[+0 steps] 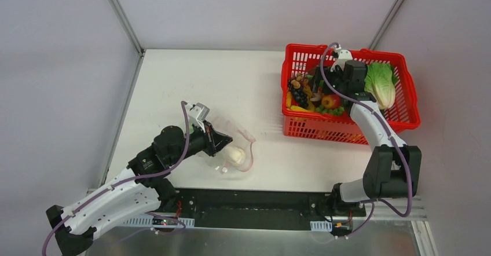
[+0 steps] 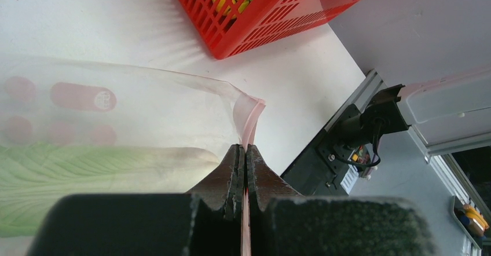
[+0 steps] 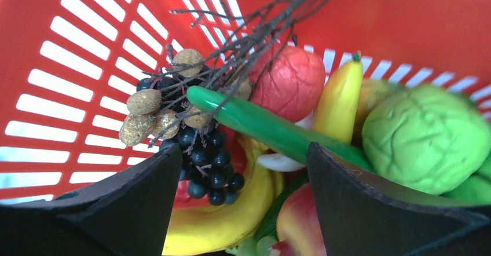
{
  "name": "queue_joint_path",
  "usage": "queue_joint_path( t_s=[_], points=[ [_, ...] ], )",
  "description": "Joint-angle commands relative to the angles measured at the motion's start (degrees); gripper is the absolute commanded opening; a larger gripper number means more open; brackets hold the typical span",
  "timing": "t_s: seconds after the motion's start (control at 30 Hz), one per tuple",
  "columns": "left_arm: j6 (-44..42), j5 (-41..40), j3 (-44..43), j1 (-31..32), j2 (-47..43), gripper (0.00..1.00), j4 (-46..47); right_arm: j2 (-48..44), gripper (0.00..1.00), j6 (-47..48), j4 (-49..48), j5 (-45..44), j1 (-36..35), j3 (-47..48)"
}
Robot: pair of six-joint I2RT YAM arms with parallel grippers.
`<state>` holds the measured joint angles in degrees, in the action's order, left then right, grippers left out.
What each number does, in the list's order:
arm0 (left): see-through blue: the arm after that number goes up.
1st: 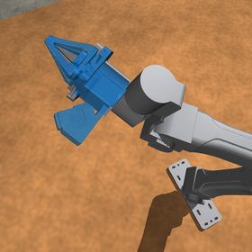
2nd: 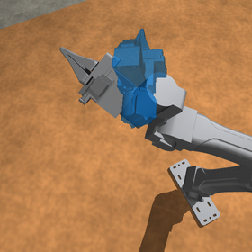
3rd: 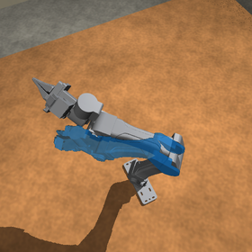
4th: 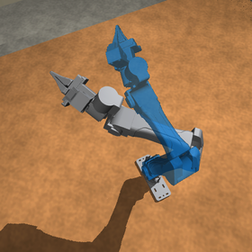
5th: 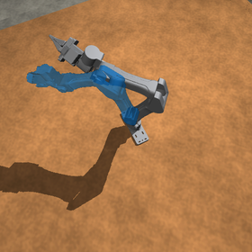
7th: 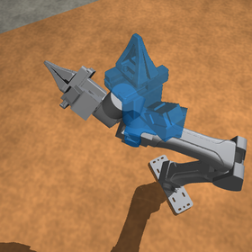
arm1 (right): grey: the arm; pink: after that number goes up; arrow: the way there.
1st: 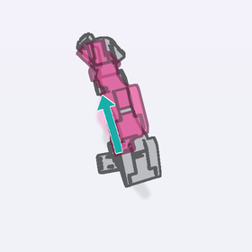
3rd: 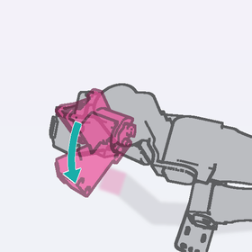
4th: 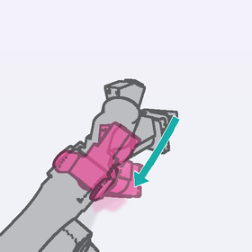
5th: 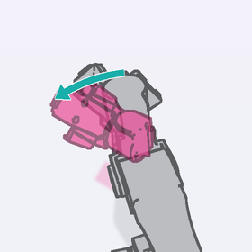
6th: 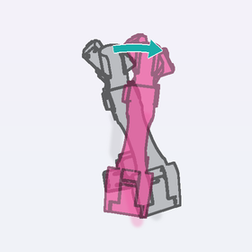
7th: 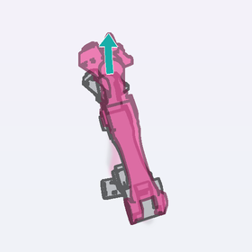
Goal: Place the food in the zip-top bag and seal the zipper
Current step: Pick up the fake vegetable from the bin.
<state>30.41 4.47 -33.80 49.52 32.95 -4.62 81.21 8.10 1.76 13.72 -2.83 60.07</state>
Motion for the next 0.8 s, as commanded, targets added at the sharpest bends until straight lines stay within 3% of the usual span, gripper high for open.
queue_joint_path(
  t_s=[0.0, 0.13, 0.3, 0.37, 0.43, 0.67, 0.77],
  points=[
    [-1.69, 0.43, -2.22, 0.31, 0.57, 0.0, 0.65, -1.48, 0.8, 17.32, -6.35, 5.28, -0.16, 1.08],
    [-1.85, 0.31, -2.16, 0.27, 0.52, 0.0, 0.61, -1.41, 0.77, 21.23, -5.49, 9.89, -0.16, 2.31],
    [-2.07, 0.41, -2.19, 0.31, 0.46, 0.0, 0.38, 5.04, 0.74, 28.31, 5.45, 12.9, 0.4, 9.81],
    [-2.18, 0.33, -2.23, 0.27, 0.31, 0.0, 0.16, 7.48, 0.68, 30.95, 7.56, 13.43, 0.69, 11.42],
    [-2.2, 0.14, -2.08, 0.31, 0.1, 0.0, 0.14, 8.58, 0.63, 30.69, 7.8, 14.07, 0.94, 12.32],
    [-2.38, 0.32, -2.23, 0.25, 0.49, 0.0, 0.33, 9.1, 0.59, 32.23, 11.78, 17.79, 1.04, 12.47],
    [-2.3, 0.57, -2.32, 0.29, 0.61, 0.0, 0.31, 9.2, 0.41, 33.09, 12.56, 17.0, 1.0, 13.23]
  ],
)
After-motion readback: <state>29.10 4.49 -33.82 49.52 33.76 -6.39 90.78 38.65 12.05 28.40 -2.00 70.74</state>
